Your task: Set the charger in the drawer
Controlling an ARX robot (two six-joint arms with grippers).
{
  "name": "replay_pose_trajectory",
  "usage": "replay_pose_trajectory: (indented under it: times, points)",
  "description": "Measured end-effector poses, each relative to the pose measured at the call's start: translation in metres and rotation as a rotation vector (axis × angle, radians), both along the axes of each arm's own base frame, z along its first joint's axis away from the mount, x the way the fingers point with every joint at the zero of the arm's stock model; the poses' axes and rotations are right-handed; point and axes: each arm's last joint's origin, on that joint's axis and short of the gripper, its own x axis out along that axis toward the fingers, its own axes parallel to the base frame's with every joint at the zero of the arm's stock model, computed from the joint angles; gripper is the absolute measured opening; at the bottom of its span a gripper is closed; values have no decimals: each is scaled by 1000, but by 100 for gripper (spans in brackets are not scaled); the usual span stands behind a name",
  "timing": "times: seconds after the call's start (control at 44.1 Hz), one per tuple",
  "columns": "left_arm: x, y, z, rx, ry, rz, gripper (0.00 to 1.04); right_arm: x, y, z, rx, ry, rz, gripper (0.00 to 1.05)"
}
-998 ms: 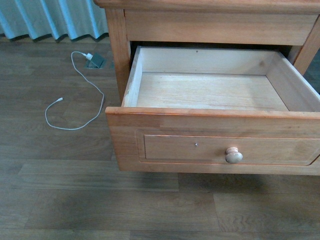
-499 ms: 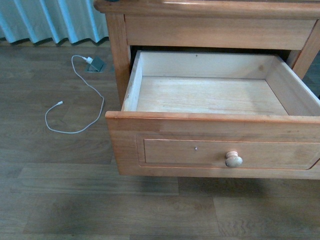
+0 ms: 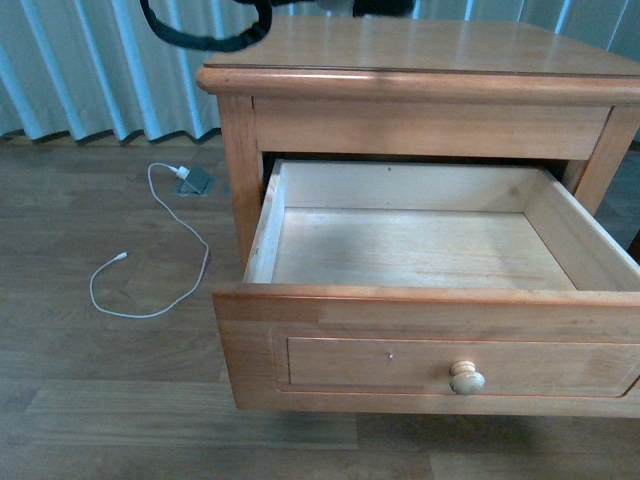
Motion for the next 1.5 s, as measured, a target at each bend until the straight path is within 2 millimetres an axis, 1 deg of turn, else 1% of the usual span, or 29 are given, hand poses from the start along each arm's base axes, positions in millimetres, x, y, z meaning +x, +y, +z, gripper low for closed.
replay_pose_trajectory:
  times: [0.091,0.227,0.363,0.431,0.59,0.635,0.885,1.066,1.089,1.134,1.27,1.384,1.452,1.474,1.497]
  points:
    - [-8,-9,-13,27,27,-43,40,0,0,0,0,0,0,96]
    - [-7,-21,-35,62,74,-78,40,0,0,0,0,0,0,96]
    - [4,-33,-75,114,161,-94,40,0,0,0,0,0,0,96]
    - [9,-36,-88,132,188,-94,40,0,0,0,0,0,0,96]
    - [20,-43,-109,172,217,-82,40,0,0,0,0,0,0,96]
    - [25,-46,-117,180,230,-83,40,0,0,0,0,0,0,96]
    - [43,-58,-143,196,273,-69,40,0,0,0,0,0,0,96]
    - [53,-64,-150,195,283,-38,40,0,0,0,0,0,0,96]
    - [54,-64,-150,193,284,-37,42,0,0,0,0,0,0,96]
    - [55,-65,-150,194,283,-30,50,0,0,0,0,0,0,96]
    - [56,-65,-149,197,275,-13,65,0,0,0,0,0,0,96]
    - [56,-61,-143,196,244,33,89,0,0,0,0,0,0,96]
    - [53,-56,-136,195,219,64,99,0,0,0,0,0,0,96]
    - [52,-53,-131,190,202,85,100,0,0,0,0,0,0,96]
    - [51,-50,-127,187,191,106,99,0,0,0,0,0,0,96]
